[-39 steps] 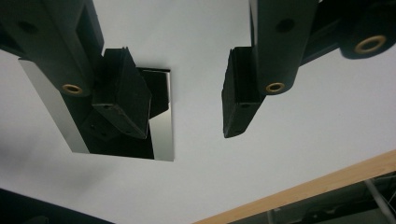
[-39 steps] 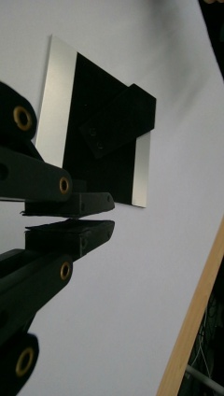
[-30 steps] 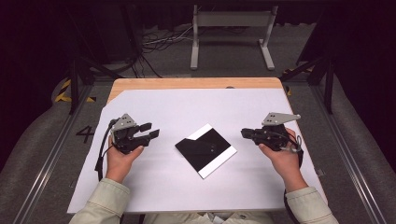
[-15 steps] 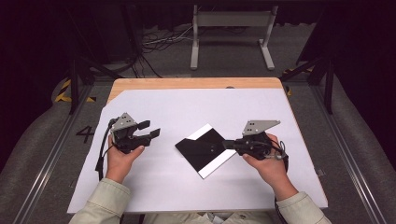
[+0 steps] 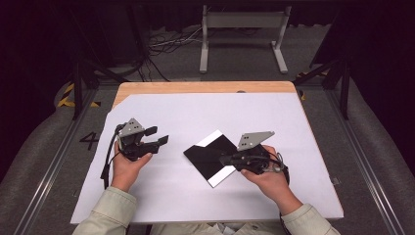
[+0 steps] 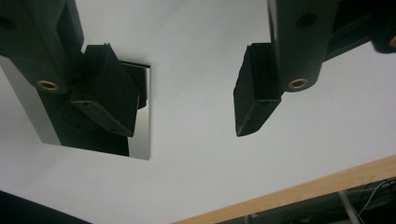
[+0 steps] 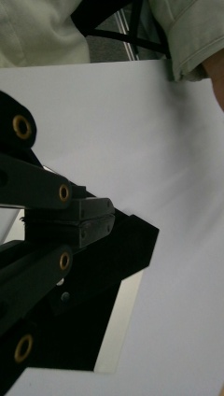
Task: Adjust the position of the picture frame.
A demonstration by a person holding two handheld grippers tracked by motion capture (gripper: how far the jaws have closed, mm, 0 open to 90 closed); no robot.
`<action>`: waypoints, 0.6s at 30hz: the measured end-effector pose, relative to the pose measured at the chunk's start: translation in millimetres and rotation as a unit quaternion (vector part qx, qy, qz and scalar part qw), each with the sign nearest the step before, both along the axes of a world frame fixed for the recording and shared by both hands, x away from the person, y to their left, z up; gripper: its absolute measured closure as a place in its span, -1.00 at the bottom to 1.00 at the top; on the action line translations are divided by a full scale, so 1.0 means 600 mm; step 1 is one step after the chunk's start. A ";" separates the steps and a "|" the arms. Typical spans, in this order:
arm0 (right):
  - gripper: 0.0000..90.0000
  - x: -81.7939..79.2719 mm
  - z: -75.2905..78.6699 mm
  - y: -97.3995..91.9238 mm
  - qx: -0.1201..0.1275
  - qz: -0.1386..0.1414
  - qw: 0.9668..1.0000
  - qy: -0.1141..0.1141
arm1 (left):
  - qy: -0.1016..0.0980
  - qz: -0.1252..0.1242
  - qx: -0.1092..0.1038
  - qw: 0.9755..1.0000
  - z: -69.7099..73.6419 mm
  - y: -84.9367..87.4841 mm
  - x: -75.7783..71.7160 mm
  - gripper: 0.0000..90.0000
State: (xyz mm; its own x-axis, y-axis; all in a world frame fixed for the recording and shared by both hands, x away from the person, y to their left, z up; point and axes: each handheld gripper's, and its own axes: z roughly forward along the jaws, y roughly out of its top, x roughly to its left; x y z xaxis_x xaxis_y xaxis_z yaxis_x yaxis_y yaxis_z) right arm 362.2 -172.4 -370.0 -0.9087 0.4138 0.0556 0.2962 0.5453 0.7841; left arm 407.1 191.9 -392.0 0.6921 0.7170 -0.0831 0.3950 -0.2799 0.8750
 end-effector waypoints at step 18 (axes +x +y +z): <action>1.00 -0.020 -0.062 0.056 -0.074 0.045 0.996 0.026 | 0.025 0.001 0.026 0.999 -0.015 -0.007 0.012 -0.10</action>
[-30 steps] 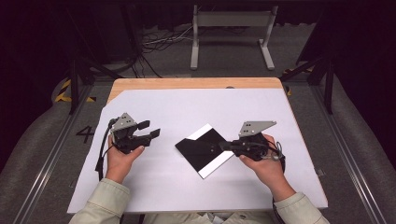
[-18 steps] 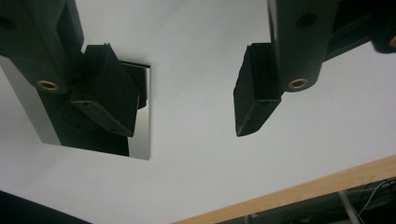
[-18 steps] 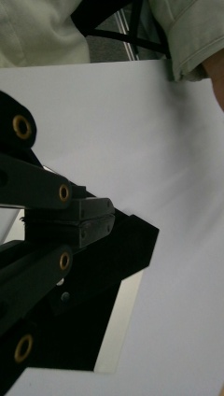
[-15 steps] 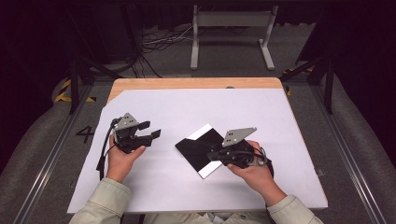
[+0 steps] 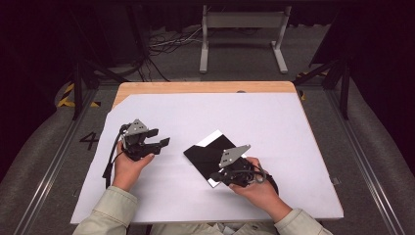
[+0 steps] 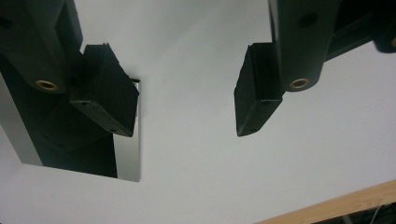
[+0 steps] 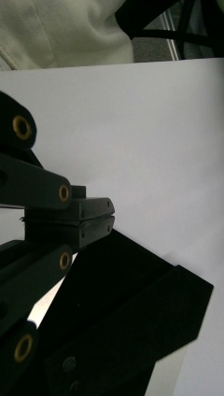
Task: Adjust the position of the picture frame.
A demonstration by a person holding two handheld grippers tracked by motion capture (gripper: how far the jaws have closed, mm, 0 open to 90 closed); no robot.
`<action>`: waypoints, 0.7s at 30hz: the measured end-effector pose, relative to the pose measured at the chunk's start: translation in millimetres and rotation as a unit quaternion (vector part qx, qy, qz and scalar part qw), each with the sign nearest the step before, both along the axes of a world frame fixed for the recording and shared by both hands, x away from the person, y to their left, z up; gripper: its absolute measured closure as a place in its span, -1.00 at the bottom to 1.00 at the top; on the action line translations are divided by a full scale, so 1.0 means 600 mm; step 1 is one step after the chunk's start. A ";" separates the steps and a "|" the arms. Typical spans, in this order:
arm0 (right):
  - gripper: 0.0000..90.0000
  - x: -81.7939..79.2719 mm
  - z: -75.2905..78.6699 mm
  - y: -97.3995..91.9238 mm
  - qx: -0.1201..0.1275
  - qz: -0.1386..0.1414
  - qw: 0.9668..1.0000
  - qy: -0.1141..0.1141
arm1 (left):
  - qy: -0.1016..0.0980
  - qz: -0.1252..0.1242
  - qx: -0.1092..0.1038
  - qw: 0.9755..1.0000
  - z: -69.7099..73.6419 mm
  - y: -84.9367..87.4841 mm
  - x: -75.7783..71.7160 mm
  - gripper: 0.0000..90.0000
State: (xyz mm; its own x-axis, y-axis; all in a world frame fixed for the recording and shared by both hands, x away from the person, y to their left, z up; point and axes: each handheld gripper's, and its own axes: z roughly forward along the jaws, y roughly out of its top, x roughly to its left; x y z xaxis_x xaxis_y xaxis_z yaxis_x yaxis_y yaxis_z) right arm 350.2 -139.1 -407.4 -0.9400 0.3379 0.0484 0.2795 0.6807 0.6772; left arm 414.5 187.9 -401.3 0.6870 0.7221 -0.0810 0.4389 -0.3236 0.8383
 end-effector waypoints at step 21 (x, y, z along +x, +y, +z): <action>1.00 -0.021 -0.040 0.036 -0.059 0.029 0.998 -0.019 | 0.012 -0.003 0.011 1.000 -0.009 -0.008 0.006 -0.16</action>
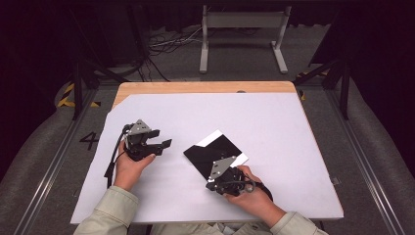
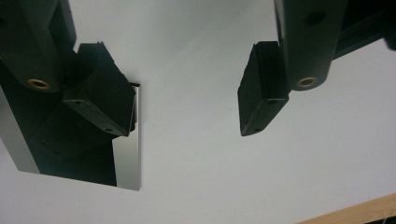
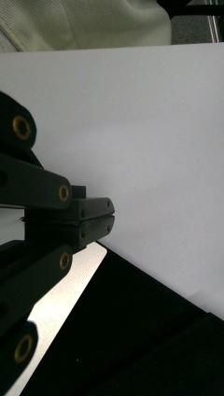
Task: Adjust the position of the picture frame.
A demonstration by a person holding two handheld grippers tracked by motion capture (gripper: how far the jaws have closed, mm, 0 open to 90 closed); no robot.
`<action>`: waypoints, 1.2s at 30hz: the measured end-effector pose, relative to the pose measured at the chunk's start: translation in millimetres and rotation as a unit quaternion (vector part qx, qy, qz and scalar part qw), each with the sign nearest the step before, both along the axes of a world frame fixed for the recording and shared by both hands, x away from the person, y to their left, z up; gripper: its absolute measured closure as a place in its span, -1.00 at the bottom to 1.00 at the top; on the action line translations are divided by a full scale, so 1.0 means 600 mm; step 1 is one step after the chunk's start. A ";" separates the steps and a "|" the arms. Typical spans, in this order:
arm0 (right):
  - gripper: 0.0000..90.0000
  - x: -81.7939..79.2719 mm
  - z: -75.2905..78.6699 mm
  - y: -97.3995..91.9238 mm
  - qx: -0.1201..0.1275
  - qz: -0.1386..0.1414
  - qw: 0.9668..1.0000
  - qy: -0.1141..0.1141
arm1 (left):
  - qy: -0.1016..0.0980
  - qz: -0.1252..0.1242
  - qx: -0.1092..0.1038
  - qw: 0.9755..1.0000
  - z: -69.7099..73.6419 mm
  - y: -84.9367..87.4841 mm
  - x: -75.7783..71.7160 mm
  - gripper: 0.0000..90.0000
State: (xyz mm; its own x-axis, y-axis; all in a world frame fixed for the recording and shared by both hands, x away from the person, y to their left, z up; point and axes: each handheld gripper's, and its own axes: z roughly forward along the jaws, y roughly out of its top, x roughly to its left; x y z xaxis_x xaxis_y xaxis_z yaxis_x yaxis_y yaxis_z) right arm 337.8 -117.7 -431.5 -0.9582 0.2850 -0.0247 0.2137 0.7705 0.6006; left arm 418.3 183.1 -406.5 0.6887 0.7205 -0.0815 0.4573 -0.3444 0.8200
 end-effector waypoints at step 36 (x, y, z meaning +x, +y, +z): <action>1.00 -0.012 0.001 0.013 -0.025 -0.011 0.999 -0.035 | 0.010 0.004 0.003 1.000 -0.004 -0.005 0.005 -0.10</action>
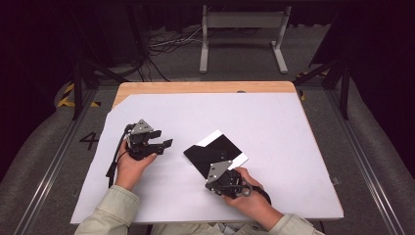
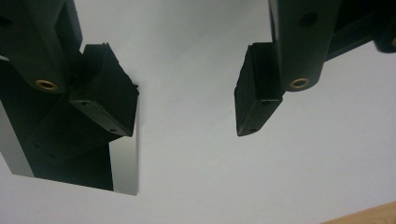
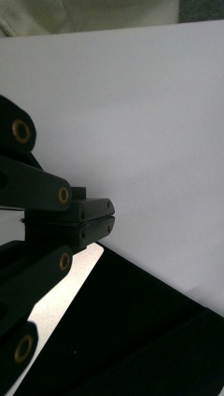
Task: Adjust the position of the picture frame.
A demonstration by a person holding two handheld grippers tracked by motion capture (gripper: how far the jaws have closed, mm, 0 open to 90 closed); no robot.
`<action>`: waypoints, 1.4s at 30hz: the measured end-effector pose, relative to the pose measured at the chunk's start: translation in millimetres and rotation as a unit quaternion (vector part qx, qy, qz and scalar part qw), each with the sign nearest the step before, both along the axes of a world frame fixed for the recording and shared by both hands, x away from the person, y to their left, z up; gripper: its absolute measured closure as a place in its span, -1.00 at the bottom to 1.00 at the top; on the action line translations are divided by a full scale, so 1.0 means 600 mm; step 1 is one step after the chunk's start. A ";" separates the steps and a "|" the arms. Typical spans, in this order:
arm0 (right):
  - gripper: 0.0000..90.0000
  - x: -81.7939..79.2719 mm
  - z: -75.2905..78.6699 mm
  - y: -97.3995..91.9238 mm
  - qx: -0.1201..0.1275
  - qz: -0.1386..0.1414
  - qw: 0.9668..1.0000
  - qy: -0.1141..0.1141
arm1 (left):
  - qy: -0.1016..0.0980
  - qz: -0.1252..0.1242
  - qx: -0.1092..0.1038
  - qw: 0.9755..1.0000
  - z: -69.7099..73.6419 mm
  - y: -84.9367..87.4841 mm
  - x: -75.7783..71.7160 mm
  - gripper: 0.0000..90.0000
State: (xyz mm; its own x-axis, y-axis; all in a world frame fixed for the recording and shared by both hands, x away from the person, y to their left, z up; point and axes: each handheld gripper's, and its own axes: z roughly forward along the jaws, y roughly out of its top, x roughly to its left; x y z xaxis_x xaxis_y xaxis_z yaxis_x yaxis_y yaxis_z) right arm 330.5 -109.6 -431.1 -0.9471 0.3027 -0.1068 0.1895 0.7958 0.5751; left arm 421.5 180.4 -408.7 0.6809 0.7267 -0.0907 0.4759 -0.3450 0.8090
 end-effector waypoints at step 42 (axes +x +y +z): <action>1.00 0.119 -0.001 -0.078 -0.022 -0.158 0.986 -0.050 | 0.048 -0.042 0.012 0.998 -0.018 -0.023 0.002 0.81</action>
